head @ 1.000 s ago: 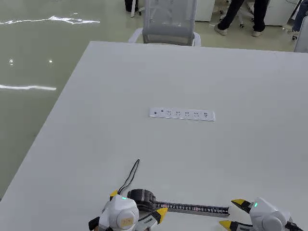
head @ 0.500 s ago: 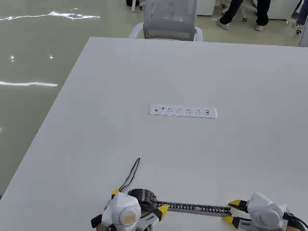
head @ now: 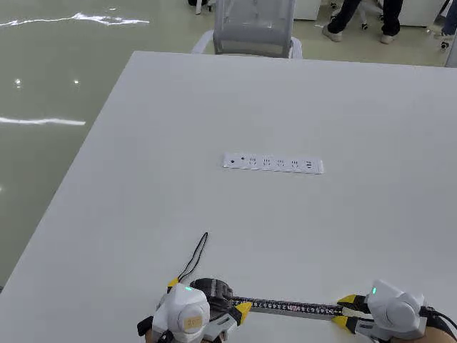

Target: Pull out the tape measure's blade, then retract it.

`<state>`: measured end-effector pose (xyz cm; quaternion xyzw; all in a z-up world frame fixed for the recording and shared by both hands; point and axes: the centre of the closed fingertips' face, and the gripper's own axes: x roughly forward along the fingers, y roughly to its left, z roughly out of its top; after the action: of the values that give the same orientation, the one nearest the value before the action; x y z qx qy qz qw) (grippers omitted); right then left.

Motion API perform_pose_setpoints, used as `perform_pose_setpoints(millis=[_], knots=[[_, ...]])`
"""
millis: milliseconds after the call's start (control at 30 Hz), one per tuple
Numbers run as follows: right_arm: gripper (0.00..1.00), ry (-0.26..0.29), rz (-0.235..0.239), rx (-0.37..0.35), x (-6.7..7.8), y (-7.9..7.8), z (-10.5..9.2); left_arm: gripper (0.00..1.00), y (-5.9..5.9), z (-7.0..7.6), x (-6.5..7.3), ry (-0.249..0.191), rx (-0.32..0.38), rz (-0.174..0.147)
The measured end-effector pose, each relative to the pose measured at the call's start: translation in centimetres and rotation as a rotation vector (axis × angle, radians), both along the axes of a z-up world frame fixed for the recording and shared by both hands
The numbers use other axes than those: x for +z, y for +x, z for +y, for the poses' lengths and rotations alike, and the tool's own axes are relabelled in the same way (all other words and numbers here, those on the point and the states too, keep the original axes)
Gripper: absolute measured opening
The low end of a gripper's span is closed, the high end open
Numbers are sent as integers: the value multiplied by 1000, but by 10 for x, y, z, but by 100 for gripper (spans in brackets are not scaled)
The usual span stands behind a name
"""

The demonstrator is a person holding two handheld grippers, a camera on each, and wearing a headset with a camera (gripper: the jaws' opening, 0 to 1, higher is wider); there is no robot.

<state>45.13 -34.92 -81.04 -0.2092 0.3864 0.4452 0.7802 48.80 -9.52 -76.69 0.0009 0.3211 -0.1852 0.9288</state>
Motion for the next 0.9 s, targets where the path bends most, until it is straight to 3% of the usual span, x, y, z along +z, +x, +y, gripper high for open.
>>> perform_pose_setpoints(millis=[267, 533, 900], knots=[[15, -40, 14, 45, 0, -1, 0, 97, -1, 1, -1, -9, 23, 5], [15, -36, 12, 30, -2, -1, -1, 89, -2, -2, -5, -23, 41, 5], [15, -30, 9, 11, -2, -1, -1, 90, 8, 4, -22, -58, 150, 71]])
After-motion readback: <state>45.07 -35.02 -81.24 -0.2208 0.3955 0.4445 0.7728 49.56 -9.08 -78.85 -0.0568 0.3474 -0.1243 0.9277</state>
